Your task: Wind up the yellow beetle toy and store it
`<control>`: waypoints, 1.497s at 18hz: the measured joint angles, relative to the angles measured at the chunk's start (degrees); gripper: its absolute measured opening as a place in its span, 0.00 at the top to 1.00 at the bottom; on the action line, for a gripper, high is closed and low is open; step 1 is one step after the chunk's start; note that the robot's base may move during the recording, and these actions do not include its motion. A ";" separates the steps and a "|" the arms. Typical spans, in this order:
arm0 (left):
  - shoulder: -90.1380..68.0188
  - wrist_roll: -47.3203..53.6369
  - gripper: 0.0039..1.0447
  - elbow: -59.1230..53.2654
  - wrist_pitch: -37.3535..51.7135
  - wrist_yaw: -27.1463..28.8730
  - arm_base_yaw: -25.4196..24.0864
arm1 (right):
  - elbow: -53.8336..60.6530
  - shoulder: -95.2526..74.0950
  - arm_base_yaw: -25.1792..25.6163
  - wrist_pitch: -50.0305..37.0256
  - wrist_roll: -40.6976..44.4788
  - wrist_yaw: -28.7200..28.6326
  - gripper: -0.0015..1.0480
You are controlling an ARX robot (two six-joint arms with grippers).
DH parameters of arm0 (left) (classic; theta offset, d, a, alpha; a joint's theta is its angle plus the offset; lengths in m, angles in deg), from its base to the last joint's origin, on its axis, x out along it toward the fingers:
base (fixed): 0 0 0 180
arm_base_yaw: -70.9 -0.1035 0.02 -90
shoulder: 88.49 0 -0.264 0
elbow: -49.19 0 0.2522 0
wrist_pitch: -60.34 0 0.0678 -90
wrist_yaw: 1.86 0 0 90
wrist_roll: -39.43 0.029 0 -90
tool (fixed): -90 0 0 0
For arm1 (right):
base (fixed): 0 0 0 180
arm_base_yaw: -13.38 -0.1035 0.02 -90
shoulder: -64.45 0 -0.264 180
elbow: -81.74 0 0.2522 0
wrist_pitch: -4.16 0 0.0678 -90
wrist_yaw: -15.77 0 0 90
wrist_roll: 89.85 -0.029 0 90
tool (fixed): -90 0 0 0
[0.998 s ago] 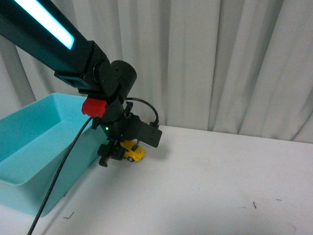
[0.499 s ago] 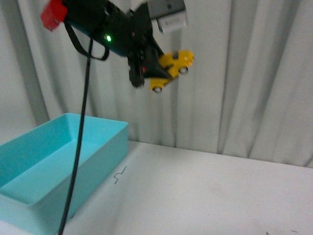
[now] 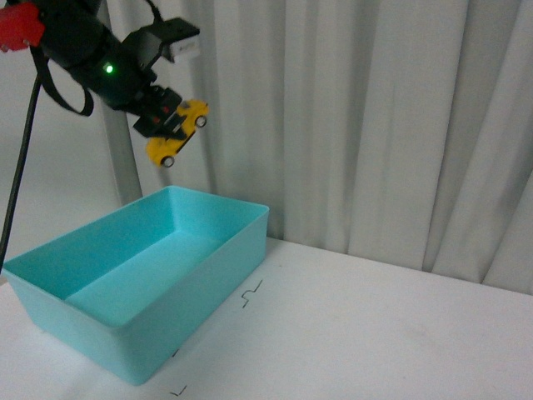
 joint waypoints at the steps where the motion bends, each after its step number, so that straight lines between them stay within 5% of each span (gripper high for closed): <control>1: -0.61 -0.11 0.62 -1.79 1.11 3.23 -1.22 | 0.00 0.00 0.00 0.00 0.00 0.00 0.06; 4: -3.80 -0.42 0.62 -5.73 4.57 10.58 -3.43 | 0.00 0.00 0.00 0.00 0.00 -0.02 0.06; 13: -18.75 -3.45 0.62 -5.88 13.90 18.03 0.96 | 0.00 0.00 0.00 0.00 0.00 -0.02 0.06; 22: -26.71 -8.98 0.62 -0.26 7.50 19.65 1.38 | 0.00 0.00 0.00 0.00 0.00 0.00 0.06; 27: -26.29 -12.41 0.10 -0.11 5.01 17.35 1.88 | 0.00 0.00 0.00 0.00 0.02 -0.02 0.06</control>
